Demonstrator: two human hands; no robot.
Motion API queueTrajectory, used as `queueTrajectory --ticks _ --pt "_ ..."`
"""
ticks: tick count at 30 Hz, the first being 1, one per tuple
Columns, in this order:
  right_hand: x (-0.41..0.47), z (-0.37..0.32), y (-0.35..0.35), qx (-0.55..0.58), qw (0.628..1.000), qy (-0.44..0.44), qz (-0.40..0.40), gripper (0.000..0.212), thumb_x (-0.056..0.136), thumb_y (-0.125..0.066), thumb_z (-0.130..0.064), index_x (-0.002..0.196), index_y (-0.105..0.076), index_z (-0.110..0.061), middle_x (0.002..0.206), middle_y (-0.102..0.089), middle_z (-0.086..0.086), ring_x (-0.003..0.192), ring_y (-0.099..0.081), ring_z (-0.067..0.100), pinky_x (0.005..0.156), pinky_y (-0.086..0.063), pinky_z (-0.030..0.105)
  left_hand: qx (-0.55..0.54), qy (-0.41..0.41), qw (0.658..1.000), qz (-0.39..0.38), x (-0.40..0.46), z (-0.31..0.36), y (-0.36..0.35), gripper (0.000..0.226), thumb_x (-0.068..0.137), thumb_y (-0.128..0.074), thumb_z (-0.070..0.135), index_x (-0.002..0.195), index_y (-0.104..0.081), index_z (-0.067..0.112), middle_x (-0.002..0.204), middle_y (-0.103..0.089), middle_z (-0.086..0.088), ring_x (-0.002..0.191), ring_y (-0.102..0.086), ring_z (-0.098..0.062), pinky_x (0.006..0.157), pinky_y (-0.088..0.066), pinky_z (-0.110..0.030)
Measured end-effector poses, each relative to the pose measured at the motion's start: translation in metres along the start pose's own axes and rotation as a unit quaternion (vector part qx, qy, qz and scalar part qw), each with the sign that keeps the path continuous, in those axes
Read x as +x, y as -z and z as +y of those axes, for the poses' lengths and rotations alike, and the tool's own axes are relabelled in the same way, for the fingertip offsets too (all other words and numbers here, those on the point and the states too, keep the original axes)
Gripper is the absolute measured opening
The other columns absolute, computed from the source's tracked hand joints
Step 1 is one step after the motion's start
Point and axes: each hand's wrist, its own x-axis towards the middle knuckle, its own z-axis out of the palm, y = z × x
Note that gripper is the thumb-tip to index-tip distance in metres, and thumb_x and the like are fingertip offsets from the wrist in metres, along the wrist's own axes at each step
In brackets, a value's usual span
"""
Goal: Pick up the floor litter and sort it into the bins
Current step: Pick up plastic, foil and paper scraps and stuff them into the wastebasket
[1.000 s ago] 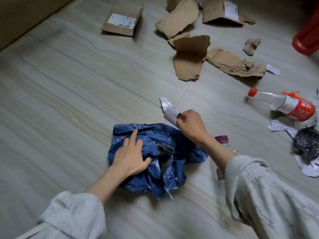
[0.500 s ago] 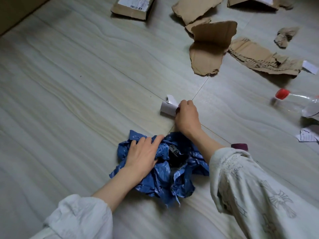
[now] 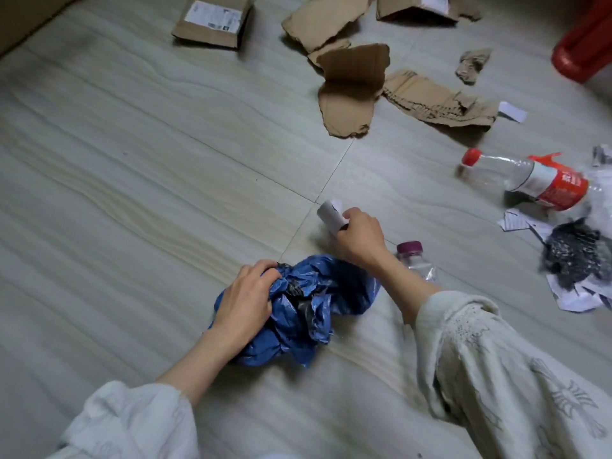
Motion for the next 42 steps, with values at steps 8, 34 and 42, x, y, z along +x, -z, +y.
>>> queueTrajectory --ticks 8,34,42 --pt "-0.096 0.056 0.068 0.044 0.996 -0.076 0.031 0.010 0.082 -0.048 -0.003 0.086 -0.057 -0.001 0.081 -0.052 0.014 0.076 -0.048 0.030 0.055 -0.032 0.030 0.013 -0.001 1.000 0.004 -0.016 0.055 0.021 0.014 0.080 -0.048 0.009 0.093 -0.051 0.013 0.097 -0.058 -0.004 0.093 -0.050 -0.025 0.075 -0.044 -0.037" --pt "-0.523 0.270 0.277 0.124 0.833 -0.336 0.421 0.032 0.084 -0.048 -0.003 0.056 -0.037 -0.016 0.076 -0.048 0.015 0.076 -0.044 0.031 0.063 -0.030 0.030 -0.129 -0.421 0.898 0.009 -0.187 0.484 0.081 0.017 0.080 -0.066 0.022 0.083 -0.064 0.006 0.085 -0.044 -0.008 0.081 -0.045 -0.026 0.067 -0.030 -0.028" --pt "-0.528 0.356 0.257 0.192 0.795 -0.361 0.448 0.014 0.085 -0.046 0.001 0.090 -0.058 -0.003 0.081 -0.050 0.014 0.078 -0.041 0.026 0.066 -0.030 0.026 -0.182 -0.490 0.851 -0.045 -0.209 0.572 -0.005 0.016 0.070 -0.058 -0.007 0.082 -0.066 0.001 0.097 -0.064 -0.011 0.089 -0.058 -0.029 0.072 -0.037 -0.024"
